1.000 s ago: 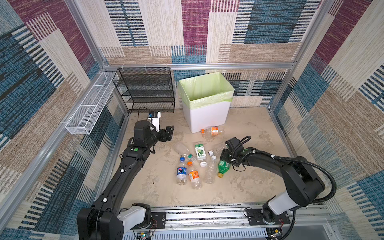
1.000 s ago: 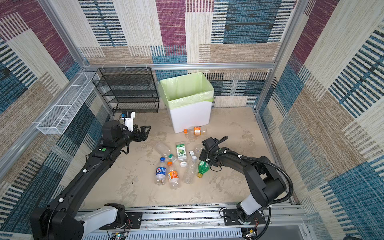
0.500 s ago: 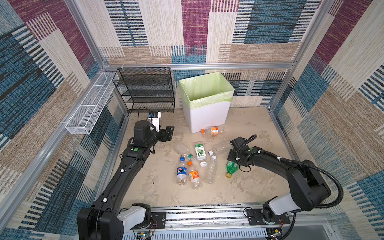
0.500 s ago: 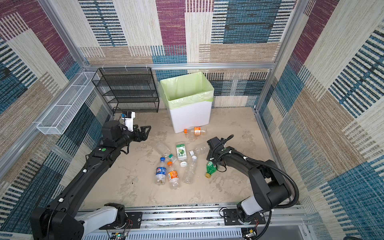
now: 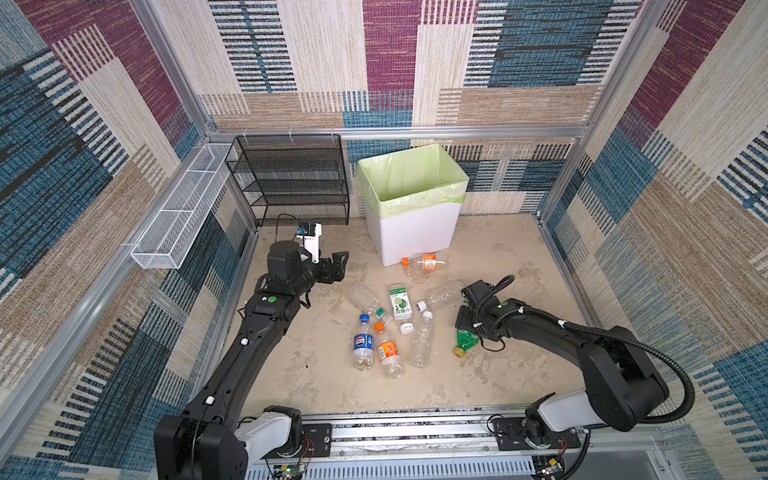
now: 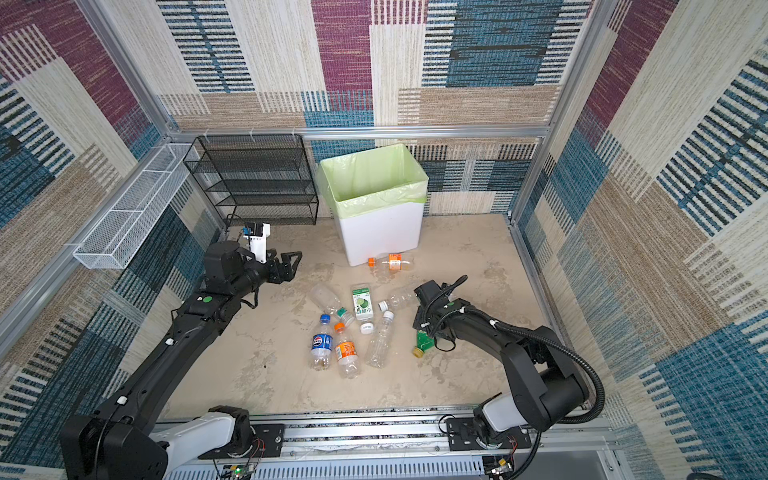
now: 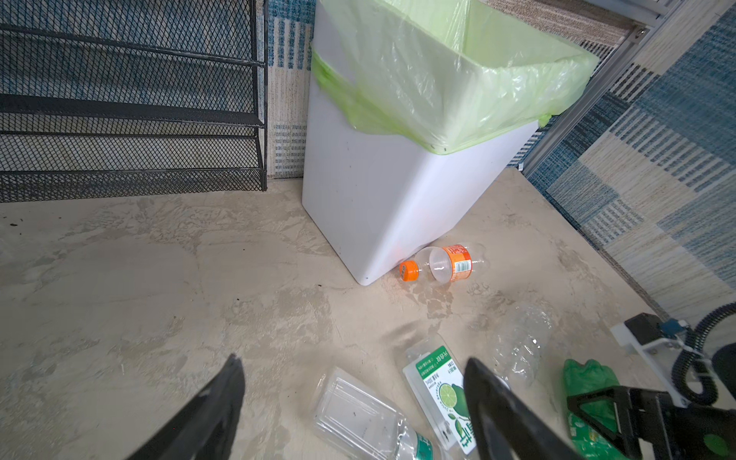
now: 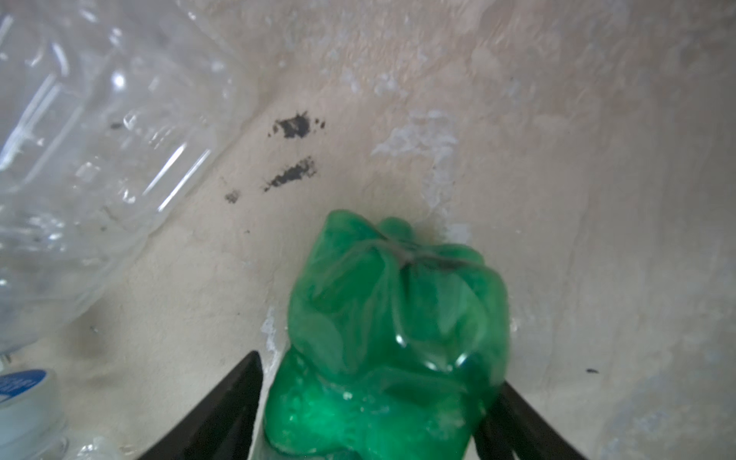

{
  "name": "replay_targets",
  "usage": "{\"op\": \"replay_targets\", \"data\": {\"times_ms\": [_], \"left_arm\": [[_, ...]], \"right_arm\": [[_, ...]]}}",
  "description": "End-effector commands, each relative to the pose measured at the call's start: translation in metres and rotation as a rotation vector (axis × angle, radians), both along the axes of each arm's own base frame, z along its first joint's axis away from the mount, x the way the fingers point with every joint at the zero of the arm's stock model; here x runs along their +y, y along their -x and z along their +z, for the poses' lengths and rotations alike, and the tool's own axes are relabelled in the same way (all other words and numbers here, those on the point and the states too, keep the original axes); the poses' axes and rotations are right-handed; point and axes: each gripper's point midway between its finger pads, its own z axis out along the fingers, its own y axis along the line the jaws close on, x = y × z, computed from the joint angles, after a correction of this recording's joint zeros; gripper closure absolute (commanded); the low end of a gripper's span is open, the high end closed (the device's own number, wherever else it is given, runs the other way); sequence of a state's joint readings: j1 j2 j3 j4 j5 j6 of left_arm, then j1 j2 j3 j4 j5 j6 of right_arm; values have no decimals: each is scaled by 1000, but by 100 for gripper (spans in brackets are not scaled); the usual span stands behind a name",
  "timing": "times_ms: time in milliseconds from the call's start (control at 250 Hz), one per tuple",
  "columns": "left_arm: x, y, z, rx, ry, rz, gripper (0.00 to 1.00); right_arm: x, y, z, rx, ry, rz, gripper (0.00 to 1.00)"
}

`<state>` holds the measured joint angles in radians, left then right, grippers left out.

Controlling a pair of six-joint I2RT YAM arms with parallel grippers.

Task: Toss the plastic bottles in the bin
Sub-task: 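Lower the right gripper around the green soda bottle and close it, then lift the green soda bottle upward with the right gripper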

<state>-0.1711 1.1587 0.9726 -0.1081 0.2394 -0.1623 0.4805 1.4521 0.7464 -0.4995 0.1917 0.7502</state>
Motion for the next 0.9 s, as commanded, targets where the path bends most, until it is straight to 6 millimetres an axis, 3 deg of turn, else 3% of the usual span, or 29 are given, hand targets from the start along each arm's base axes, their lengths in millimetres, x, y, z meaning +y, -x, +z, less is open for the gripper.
{"op": "replay_targets", "data": {"times_ms": [0,96,288,468,652,784,896], "left_arm": [[-1,-2,3,-13,14,-1,14],[-1,-2,2,-9,13,-1,14],[-1,-3,-1,-1,13,-3,14],[-2,-2,-4,5,12,-4,14],[-5,-3,-8,10,19,-17,14],[-10,-1,-6,-1,32,-34,15],[-13,1,-2,-12,37,-28,15]], "right_arm": [[-1,3,-3,6,2,-24,27],[-2,1,0,-3,9,-28,35],[-4,-11,17,-50,30,-28,41],[-2,-39,68,-212,2,-30,43],[-21,-72,165,-545,-25,-54,43],[-25,-89,266,-876,-56,-12,46],[-33,-83,354,-1171,-23,-1,46]]}}
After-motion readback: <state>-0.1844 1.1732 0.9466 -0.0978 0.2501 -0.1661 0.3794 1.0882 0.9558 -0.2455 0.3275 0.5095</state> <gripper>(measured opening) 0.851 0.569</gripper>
